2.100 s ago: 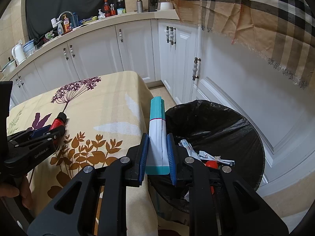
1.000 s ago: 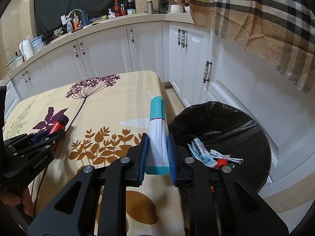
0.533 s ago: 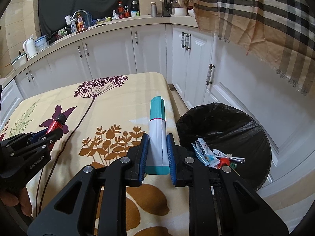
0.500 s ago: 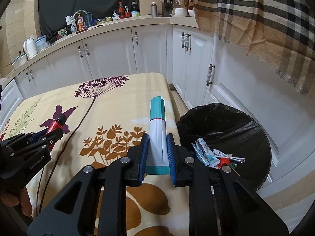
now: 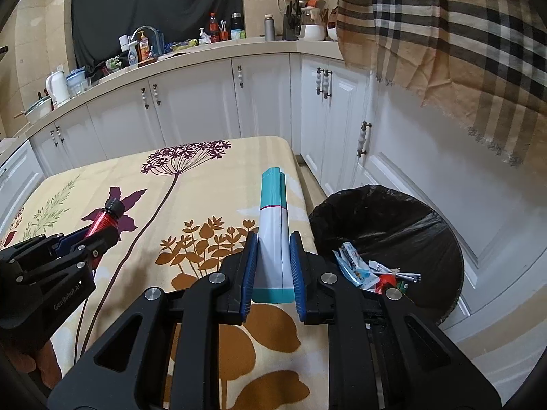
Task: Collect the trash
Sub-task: 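Carry the marker and red can over the bin and open both tools to drop them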
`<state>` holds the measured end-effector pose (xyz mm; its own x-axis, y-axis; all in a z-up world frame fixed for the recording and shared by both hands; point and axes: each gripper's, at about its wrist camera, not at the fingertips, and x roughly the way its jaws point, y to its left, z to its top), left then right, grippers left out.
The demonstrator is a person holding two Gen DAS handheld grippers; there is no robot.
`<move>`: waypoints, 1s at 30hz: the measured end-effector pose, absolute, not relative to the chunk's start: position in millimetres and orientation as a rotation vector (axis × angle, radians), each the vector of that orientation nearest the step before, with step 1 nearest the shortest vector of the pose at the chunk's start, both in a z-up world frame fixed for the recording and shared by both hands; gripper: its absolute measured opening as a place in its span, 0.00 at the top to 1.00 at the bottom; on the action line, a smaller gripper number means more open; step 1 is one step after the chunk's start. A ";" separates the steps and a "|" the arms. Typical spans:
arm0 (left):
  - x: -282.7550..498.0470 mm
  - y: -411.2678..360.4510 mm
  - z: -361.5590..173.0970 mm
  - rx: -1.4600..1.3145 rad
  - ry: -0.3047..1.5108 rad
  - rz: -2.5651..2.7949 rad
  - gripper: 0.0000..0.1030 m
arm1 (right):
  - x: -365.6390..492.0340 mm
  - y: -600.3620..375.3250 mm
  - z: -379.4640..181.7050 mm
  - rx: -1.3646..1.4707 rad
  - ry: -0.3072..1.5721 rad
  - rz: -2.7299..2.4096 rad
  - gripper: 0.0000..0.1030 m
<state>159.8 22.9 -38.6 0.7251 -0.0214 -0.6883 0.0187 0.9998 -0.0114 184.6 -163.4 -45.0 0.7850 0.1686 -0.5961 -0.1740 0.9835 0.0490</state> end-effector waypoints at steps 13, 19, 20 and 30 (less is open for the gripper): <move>155.3 -19.2 -16.0 0.018 0.684 -0.112 0.76 | 165.7 -197.4 -30.5 0.005 0.587 0.106 0.82; 161.7 -46.0 -5.9 0.039 0.636 -0.168 0.76 | 166.9 -220.2 -21.0 0.012 0.554 0.050 0.82; 162.4 -49.7 -5.2 0.043 0.630 -0.173 0.76 | 167.6 -224.9 -18.9 0.013 0.547 0.039 0.82; 184.0 -86.9 1.1 0.066 0.589 -0.241 0.76 | 180.0 -257.0 -11.8 0.018 0.498 -0.040 0.82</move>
<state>184.0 -86.9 1.1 0.8042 -0.2056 -0.5577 0.2434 0.9699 -0.0067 180.0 -257.0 -11.8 0.8779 -0.0337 -0.4776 0.0425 0.9991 0.0077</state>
